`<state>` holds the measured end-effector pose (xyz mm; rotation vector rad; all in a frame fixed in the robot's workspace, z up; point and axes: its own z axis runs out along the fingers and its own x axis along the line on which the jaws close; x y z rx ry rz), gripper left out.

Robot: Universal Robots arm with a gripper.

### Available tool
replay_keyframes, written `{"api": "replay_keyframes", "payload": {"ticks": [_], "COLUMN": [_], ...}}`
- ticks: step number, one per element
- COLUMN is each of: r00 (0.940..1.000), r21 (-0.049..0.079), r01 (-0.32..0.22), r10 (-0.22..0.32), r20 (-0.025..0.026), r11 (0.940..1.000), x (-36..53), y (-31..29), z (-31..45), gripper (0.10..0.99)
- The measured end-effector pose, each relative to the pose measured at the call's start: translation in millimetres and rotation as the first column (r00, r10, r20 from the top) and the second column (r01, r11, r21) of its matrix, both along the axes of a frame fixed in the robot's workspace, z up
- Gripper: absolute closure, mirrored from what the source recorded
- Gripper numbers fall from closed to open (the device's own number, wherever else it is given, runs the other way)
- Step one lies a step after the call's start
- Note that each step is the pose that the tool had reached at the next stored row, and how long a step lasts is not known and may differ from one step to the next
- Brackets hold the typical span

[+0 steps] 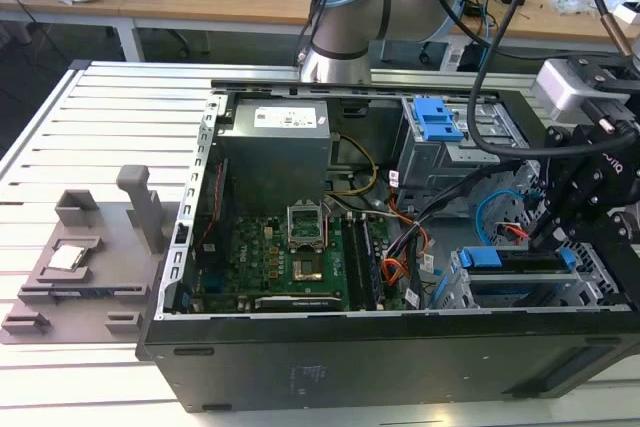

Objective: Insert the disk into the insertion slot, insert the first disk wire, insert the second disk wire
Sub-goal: 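Insert the first disk wire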

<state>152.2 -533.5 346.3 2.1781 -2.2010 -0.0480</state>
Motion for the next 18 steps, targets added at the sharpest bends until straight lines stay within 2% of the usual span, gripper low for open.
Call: {"api": "replay_keyframes", "payload": {"ticks": [18], "r00": [1.0000], "r21": [0.001], "r01": [0.000], "r10": [0.000], "r20": [-0.0001], "r11": [1.0000], "x": [0.0], "y": [-3.0], "z": [-7.2], "gripper": [0.910]}}
